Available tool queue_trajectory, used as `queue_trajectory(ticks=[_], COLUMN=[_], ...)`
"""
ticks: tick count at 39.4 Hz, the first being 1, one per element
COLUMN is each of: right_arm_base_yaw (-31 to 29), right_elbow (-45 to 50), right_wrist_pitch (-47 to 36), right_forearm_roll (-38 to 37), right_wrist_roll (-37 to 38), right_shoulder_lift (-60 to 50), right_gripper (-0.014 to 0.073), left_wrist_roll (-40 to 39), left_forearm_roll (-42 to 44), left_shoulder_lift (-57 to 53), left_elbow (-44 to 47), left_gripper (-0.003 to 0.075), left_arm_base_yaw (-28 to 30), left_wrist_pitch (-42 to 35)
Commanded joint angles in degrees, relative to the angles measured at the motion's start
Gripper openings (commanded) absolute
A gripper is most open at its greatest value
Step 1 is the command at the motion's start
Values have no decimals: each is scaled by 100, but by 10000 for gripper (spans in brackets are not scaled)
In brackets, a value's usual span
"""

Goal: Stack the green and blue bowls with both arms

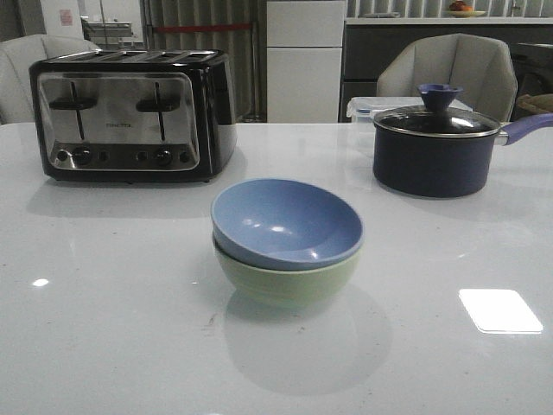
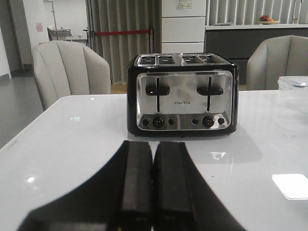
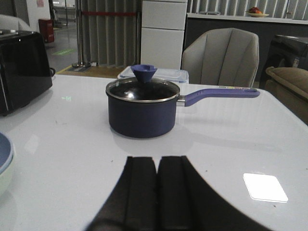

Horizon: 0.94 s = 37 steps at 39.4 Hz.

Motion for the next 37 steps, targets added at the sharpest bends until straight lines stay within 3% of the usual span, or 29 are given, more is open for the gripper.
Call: queue_trajectory(ticks=[1,37], right_arm_base_yaw=[-37,-37], right_elbow=[-33,-33], right_wrist_pitch=[-651,-542], right_forearm_roll=[-226,-219], right_wrist_roll=[311,311], right_shoulder_lift=[-113,-113], right_gripper=[57,57], left_wrist_roll=[-60,-60], left_forearm_roll=[-10,-10], left_shoulder_lift=[-118,-118], left_elbow=[60,60], left_gripper=[98,98], left_arm_base_yaw=[-34,-34], left_wrist_pitch=[-515,-515])
